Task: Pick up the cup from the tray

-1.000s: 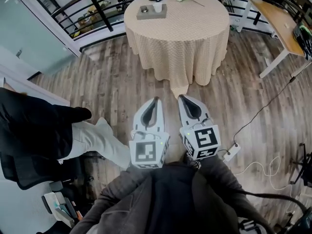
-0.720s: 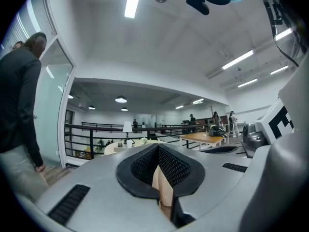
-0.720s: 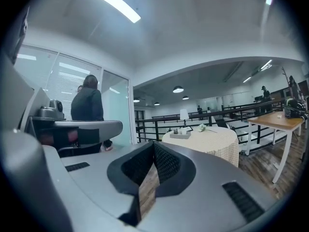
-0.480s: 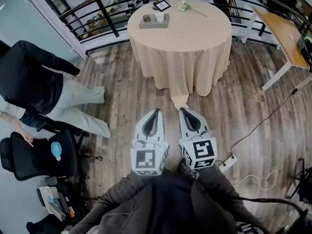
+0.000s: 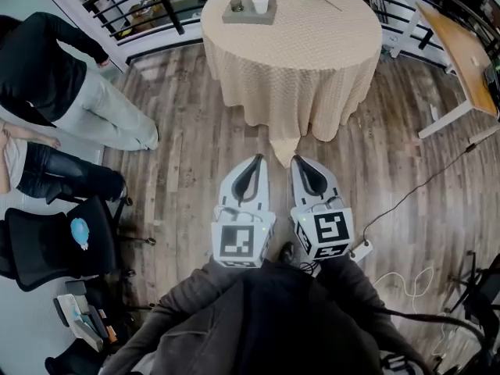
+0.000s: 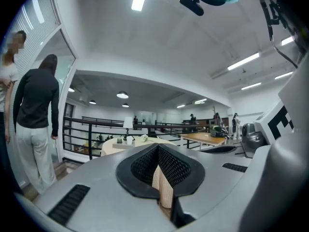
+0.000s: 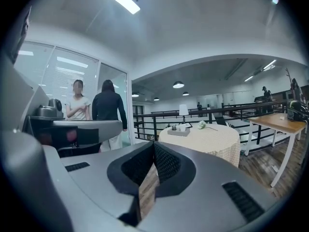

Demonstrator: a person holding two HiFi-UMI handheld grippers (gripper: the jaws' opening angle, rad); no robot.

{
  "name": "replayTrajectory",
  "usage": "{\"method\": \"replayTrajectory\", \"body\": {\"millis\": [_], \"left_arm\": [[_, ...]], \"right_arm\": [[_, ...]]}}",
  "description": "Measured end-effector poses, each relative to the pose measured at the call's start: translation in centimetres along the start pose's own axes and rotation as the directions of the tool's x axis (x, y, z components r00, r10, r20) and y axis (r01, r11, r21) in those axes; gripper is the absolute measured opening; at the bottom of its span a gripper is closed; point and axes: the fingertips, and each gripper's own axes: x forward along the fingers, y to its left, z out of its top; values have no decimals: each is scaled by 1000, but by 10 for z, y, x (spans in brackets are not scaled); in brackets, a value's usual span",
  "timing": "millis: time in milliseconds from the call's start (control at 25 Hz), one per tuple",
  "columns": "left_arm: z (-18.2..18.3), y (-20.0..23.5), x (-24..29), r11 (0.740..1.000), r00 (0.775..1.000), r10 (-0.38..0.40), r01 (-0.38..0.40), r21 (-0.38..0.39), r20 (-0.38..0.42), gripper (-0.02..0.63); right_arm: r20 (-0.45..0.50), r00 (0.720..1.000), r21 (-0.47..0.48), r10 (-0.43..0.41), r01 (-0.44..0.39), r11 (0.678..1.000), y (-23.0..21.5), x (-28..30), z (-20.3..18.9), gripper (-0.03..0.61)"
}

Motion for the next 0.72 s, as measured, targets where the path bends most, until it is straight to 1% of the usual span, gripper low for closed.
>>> {"method": "replayTrajectory", "body": {"millis": [80, 160, 280, 440, 520, 600, 720], "left_arm": [[3, 16, 15, 1000, 1000, 1, -1, -11, 12, 3], [4, 36, 28, 1000, 1000, -3, 3, -5, 4, 3], [11, 66, 44, 1000, 1000, -3, 3, -11, 21, 3], [21, 97, 59, 999, 998, -25, 26, -32, 55, 3], [21, 111, 66, 999, 998, -45, 46, -24, 49, 3], [24, 125, 73, 998, 997, -52, 54, -32, 61, 3], [23, 143, 81, 997, 997, -63, 65, -29, 51, 3]], "right_arm": [[-5, 1000, -3, 0, 0, 1000, 0, 22, 4, 8], [-6, 1000, -8, 1, -1, 1000, 2, 46, 9, 8], [-3, 1000, -17, 3, -3, 1000, 10, 79, 20, 8], [9, 1000, -36, -2, 2, 999, 22, 115, 36, 8], [16, 1000, -47, -9, 10, 999, 27, 131, 42, 8], [22, 1000, -51, -18, 19, 999, 31, 146, 47, 8], [23, 999, -51, -25, 26, 998, 36, 164, 52, 8]]}}
